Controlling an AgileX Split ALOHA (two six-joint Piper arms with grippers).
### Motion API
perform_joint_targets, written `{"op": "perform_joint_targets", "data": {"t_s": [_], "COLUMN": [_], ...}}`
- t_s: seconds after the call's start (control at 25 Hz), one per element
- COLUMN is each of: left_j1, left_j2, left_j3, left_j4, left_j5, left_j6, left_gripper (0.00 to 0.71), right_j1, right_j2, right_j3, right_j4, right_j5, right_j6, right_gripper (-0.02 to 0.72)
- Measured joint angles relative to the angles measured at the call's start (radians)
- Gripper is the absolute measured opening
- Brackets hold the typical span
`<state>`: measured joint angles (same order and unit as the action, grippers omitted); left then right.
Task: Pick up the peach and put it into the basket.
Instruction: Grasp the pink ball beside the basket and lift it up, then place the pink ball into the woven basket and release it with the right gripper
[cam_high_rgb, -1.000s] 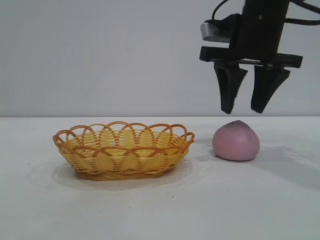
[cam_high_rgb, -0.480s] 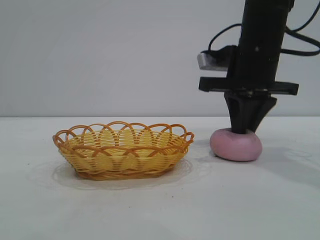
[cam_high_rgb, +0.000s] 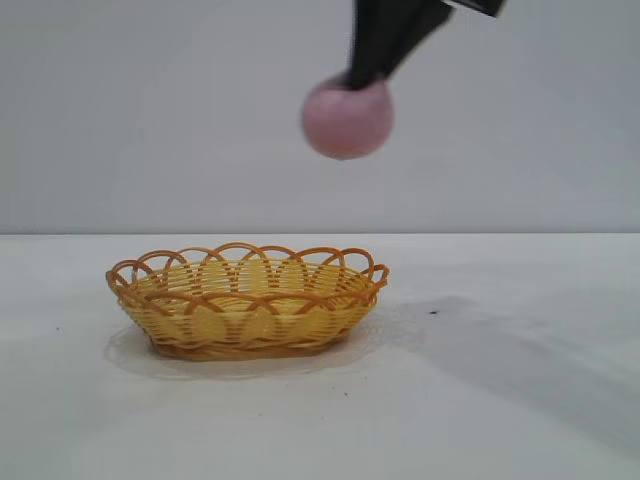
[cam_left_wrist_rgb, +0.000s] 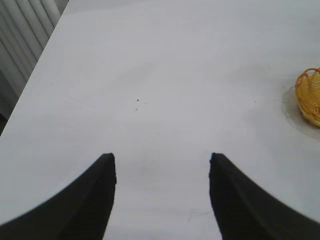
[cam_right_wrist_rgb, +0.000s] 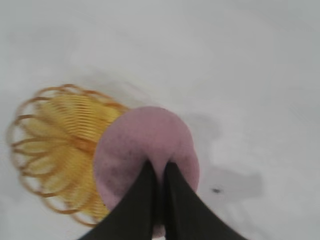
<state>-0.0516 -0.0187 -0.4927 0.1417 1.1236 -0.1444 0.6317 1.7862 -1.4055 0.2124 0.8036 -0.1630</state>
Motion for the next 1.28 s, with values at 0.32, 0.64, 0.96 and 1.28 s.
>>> {"op": "perform_joint_targets", "data": {"t_s": [0.32, 0.64, 0.96, 1.28], "left_j1": [0.0, 0.0, 0.0, 0.0], "left_j2": [0.0, 0.0, 0.0, 0.0], "left_j3": [0.0, 0.0, 0.0, 0.0], "left_j4": [0.0, 0.0, 0.0, 0.0], "left_j5": [0.0, 0.0, 0.0, 0.0], "left_j6": [0.0, 0.0, 0.0, 0.0], "left_gripper": [0.403, 0.403, 0.403, 0.403], "right_j1": [0.057, 0.057, 0.057, -0.049], "right_j2": [0.138, 0.211, 0.193, 0.045], "right_j3": [0.0, 0.0, 0.0, 0.0], "right_j4": [0.033, 0.104, 0.114, -0.081], "right_j5": [-0.021, -0.033, -0.035, -0.086], "right_j6": [-0.008, -0.071, -0.077, 0.115], "right_gripper": [0.0, 0.0, 0.42, 0.528]}}
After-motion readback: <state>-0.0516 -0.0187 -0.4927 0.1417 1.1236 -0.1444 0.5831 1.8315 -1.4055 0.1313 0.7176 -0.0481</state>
